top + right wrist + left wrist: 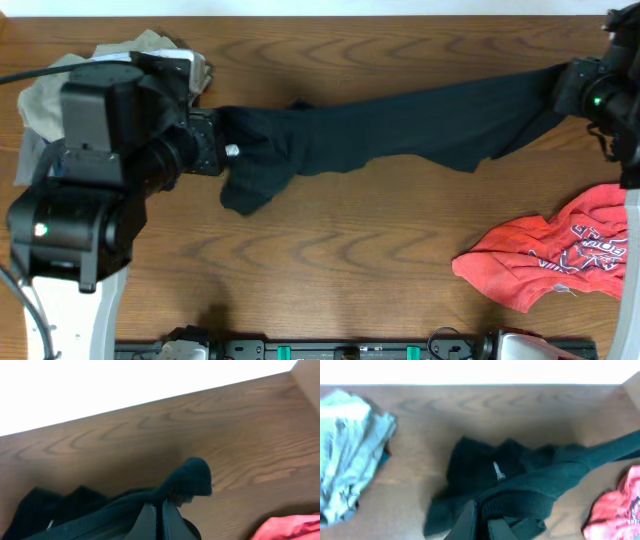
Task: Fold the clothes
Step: 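Lift the shirt with both grippers and swing it up and away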
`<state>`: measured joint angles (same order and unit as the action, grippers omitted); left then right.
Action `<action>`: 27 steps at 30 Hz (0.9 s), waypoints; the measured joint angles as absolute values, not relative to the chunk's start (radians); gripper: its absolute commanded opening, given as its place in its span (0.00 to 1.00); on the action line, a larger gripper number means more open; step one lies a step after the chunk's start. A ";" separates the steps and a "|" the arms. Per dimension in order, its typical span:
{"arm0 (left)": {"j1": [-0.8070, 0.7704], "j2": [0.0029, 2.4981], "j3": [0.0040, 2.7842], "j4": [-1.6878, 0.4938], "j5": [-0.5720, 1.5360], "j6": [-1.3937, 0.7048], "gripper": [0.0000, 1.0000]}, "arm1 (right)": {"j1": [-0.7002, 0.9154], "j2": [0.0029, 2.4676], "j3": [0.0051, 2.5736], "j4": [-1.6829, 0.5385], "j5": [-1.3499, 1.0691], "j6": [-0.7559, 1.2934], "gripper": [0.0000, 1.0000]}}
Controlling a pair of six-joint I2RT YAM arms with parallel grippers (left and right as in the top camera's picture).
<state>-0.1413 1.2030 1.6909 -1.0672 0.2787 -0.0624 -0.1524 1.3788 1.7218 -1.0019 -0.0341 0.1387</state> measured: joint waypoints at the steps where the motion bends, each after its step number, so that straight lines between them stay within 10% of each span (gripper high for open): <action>1: -0.131 1.196 1.691 -1.042 0.283 -0.058 0.06 | -0.165 1.378 1.740 -0.998 -0.031 0.136 0.01; 27: -0.059 1.791 1.742 -0.072 0.259 -0.064 0.06 | -0.191 1.800 1.850 -0.338 -0.212 0.338 0.01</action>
